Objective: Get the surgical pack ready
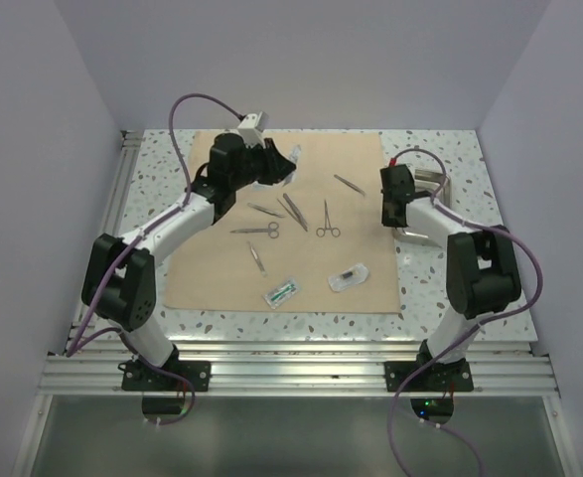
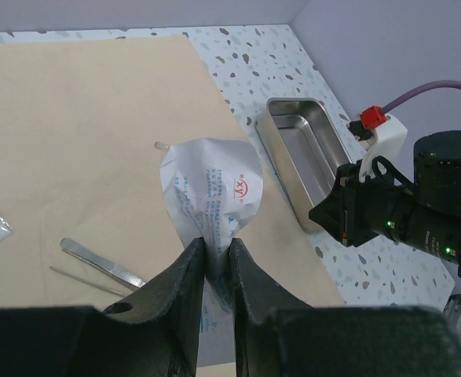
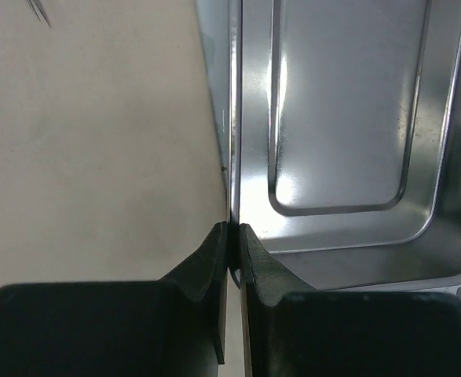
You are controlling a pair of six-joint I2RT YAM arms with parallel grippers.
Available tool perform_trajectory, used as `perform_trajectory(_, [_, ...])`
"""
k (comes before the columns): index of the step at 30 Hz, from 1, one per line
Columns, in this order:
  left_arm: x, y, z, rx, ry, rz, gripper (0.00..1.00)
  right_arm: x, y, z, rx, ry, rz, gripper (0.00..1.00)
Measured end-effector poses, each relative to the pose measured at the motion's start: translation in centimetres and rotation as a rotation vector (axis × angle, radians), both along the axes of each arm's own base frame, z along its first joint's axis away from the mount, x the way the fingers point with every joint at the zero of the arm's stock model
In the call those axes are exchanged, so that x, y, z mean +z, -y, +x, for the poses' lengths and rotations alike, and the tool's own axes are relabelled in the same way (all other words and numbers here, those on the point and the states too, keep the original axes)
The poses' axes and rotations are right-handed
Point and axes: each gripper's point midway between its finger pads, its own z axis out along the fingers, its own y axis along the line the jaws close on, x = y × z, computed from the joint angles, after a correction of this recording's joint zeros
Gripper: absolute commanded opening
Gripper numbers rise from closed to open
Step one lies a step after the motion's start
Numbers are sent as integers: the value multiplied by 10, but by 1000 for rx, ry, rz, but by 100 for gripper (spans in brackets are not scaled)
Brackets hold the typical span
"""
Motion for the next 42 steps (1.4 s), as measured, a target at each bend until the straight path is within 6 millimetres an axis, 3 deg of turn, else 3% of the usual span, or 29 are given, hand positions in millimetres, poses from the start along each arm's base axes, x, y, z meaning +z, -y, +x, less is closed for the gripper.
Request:
perform_trajectory(5, [-3, 19, -11, -41, -4, 2, 22, 3, 3, -36, 14, -12, 22, 11])
perform_trajectory(10, [-15, 39, -22, -79, -24, 14, 22, 10, -1, -59, 36, 3, 72, 20])
perform_trajectory(16, [-37, 62, -33, -109, -59, 42, 22, 19, -6, -63, 59, 26, 106, 23])
perform_trajectory(20, [-49, 76, -40, -126, -80, 53, 22, 17, -9, -65, 66, 19, 119, 38])
perform_trajectory(23, [-57, 91, -45, -137, -95, 57, 23, 19, -9, -67, 65, 28, 126, 41])
perform_trajectory(26, [-62, 113, -49, -142, -104, 54, 23, 37, -6, -68, 39, 79, 129, 42])
perform_trajectory(34, [-92, 191, -70, -173, -172, -47, 24, 121, 23, -73, -148, 372, 120, 41])
perform_trajectory(37, [-101, 221, -72, -189, -198, -115, 24, 138, 33, -76, -209, 436, 114, 40])
perform_trajectory(42, [-112, 263, -71, -209, -228, -214, 25, 148, 44, -77, -266, 470, 102, 40])
